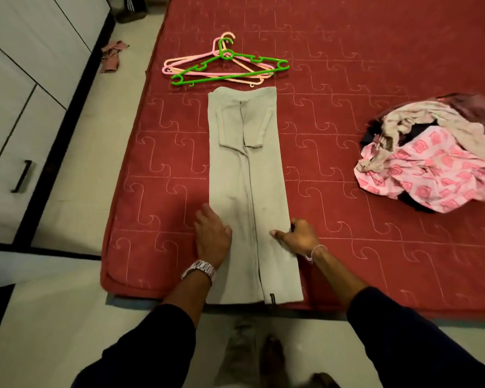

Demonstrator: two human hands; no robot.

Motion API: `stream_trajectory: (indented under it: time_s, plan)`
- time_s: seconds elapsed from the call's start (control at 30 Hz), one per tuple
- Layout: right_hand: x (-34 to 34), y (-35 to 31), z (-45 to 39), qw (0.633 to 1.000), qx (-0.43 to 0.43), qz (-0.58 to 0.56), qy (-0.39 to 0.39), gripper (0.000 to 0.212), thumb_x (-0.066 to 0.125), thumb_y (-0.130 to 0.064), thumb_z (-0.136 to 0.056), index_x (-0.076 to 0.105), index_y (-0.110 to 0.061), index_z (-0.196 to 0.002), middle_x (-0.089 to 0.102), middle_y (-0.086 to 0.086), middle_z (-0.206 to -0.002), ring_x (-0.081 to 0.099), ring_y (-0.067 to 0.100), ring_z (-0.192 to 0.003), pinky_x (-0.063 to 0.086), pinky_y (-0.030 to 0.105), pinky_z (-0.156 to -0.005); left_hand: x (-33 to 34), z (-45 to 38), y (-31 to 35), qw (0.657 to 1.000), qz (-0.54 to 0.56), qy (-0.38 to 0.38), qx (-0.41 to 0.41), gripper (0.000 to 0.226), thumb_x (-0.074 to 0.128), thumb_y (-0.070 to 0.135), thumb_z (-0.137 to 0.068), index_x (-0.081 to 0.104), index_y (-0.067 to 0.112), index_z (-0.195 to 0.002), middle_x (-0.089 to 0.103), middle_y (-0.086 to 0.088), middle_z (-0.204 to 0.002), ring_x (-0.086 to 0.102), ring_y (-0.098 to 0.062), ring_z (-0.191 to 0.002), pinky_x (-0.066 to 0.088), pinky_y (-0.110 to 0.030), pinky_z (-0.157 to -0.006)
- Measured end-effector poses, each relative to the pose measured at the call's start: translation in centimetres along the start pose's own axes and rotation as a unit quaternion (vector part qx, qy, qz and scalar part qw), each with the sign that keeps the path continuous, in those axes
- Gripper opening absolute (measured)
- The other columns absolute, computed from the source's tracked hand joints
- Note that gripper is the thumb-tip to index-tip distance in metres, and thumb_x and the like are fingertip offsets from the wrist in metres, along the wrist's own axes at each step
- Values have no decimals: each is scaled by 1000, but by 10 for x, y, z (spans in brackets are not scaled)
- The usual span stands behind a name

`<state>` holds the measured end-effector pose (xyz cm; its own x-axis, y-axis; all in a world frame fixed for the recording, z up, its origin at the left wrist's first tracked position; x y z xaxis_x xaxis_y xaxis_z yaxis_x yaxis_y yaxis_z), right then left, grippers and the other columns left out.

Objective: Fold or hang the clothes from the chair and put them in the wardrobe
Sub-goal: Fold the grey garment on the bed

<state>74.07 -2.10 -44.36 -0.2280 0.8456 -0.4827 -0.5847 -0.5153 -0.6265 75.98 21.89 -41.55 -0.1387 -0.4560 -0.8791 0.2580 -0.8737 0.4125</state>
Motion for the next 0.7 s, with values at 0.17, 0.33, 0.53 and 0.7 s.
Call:
stream_trajectory:
  time_s: [0.17,0.33,0.53,0.7]
  plan:
    - [18,39,49,995,68,-43,-67,23,74,-21,-91,67,-4,-104,57,-6,-69,49,0,-45,36,13,-40,10,49,-55,970,122,-129,-166,47,82,24,-79,61,1,-114,68,-16,-115,66,-34,-102,57,-41,-86]
    - [33,69,84,993,111,-19,-41,51,70,-28,-93,56,5,-129,66,10,-120,62,24,-98,55,33,-80,19,113,-63,896,303,-264,-190,31,73,5,-88,65,-7,-116,69,-14,-104,67,-25,-90,58,-39,-80]
    - [24,45,111,987,105,-120,-23,57,72,-10,-91,38,-8,-137,55,14,-126,70,28,-83,58,27,-52,4,131,-67,824,452,-227,-255,34,69,5,-91,54,-4,-121,65,-22,-121,71,-30,-87,61,-32,-63]
    - [-6,16,106,969,67,-238,11,31,72,-4,-90,56,-13,-115,59,10,-119,73,20,-61,58,28,-48,-31,110,-47,805,507,-212,-223,38,68,4,-92,55,13,-127,67,-17,-114,74,-32,-79,60,-32,-61]
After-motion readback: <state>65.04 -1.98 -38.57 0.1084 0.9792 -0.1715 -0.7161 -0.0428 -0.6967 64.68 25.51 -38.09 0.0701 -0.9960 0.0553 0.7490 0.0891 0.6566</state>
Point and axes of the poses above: each hand's wrist, its own z-axis away from the middle knuckle, its own x-axis out of the palm, y = z × x, the point moved 8 cm from there along -z, towards the middle knuckle
